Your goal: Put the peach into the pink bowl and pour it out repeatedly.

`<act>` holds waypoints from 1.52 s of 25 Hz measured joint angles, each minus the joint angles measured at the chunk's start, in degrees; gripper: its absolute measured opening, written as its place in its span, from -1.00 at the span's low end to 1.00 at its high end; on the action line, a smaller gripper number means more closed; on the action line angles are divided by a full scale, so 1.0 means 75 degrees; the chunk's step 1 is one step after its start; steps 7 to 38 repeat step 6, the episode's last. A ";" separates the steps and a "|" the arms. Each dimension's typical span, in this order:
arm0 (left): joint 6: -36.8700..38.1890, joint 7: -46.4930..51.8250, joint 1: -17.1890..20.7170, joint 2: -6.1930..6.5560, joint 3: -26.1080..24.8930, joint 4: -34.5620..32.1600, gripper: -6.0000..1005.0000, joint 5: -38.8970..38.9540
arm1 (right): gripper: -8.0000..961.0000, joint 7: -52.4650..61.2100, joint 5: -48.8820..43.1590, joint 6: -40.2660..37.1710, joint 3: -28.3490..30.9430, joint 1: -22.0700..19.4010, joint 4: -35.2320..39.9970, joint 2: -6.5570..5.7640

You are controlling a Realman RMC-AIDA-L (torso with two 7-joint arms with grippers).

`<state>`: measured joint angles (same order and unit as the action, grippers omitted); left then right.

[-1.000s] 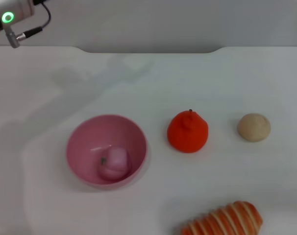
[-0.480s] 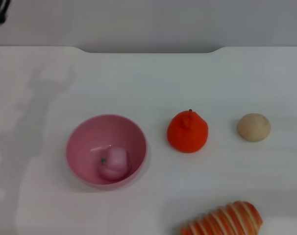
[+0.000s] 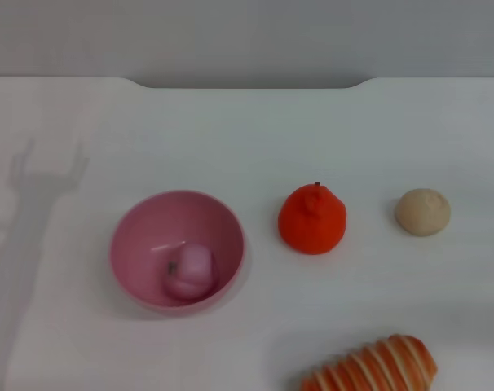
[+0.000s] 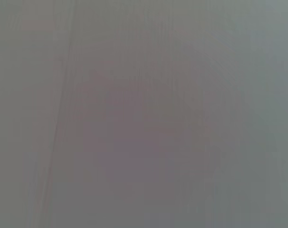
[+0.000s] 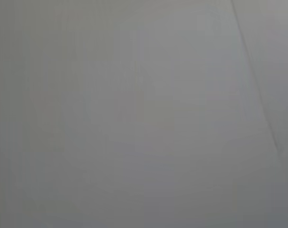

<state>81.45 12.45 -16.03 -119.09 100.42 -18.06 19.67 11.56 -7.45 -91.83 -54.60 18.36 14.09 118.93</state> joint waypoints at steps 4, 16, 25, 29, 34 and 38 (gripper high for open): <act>-0.0024 0.0131 0.0107 0.0000 0.0454 -0.0046 0.61 0.0111 | 0.31 -0.0005 -0.0010 0.0008 -0.0026 0.0141 -0.0126 0.0001; -0.0050 0.0379 0.0106 0.0016 0.0595 -0.0049 0.61 0.0116 | 0.31 -0.0006 -0.0044 0.0016 -0.0047 0.0219 -0.0217 0.0007; -0.0050 0.0379 0.0106 0.0016 0.0595 -0.0049 0.61 0.0116 | 0.31 -0.0006 -0.0044 0.0016 -0.0047 0.0219 -0.0217 0.0007; -0.0050 0.0379 0.0106 0.0016 0.0595 -0.0049 0.61 0.0116 | 0.31 -0.0006 -0.0044 0.0016 -0.0047 0.0219 -0.0217 0.0007; -0.0050 0.0379 0.0106 0.0016 0.0595 -0.0049 0.61 0.0116 | 0.31 -0.0006 -0.0044 0.0016 -0.0047 0.0219 -0.0217 0.0007; -0.0050 0.0379 0.0106 0.0016 0.0595 -0.0049 0.61 0.0116 | 0.31 -0.0006 -0.0044 0.0016 -0.0047 0.0219 -0.0217 0.0007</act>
